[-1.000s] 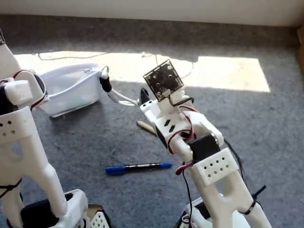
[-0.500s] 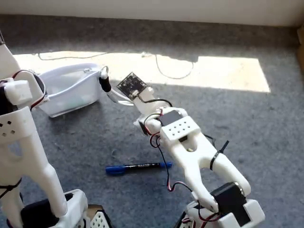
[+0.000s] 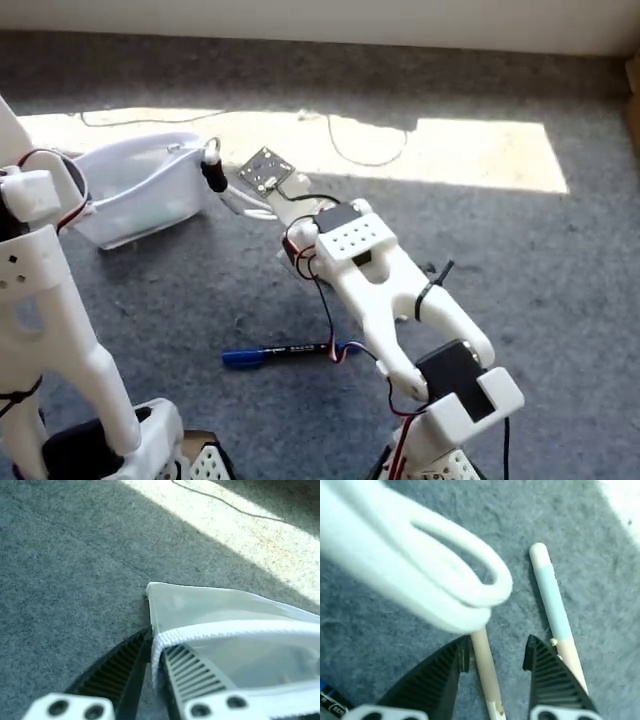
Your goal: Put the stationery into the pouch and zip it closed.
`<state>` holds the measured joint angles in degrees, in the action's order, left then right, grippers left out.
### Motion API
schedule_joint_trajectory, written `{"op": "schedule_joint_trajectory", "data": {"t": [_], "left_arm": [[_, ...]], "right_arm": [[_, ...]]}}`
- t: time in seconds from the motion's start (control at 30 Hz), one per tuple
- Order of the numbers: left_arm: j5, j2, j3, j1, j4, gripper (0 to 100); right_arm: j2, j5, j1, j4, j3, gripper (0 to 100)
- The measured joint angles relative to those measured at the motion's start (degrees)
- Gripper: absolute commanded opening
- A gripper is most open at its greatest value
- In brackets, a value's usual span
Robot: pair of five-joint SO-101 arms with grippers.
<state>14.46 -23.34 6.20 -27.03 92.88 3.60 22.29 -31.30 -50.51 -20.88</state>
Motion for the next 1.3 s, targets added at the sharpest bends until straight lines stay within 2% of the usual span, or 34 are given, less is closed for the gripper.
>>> {"op": "schedule_joint_trajectory", "data": {"t": [0.2, 0.37, 0.5, 0.73, 0.8, 0.97, 1.3], "left_arm": [[0.00, 0.00, 0.00, -3.60, 0.00, 1], [0.00, 0.00, 0.00, -3.52, 0.00, 1], [0.00, 0.00, 0.00, -3.52, 0.00, 1], [0.00, 0.00, 0.00, -3.52, 0.00, 1], [0.00, 0.00, 0.00, -3.52, 0.00, 1], [0.00, 0.00, 0.00, -3.52, 0.00, 1], [0.00, 0.00, 0.00, -3.52, 0.00, 1]], "right_arm": [[2.64, 0.18, 0.00, -0.35, 0.09, 17.3], [4.31, 0.26, 0.00, -0.35, 0.09, 17.3], [5.54, 4.22, 0.00, -0.35, 0.09, 17.3], [9.14, 5.45, 0.00, -0.35, 0.26, 17.3], [9.49, 5.63, 0.00, -0.35, 0.35, 14.9], [10.29, 5.80, 0.09, 0.09, 1.49, 0.2], [10.37, 5.80, 0.18, 0.00, 2.11, 0.5]]}}
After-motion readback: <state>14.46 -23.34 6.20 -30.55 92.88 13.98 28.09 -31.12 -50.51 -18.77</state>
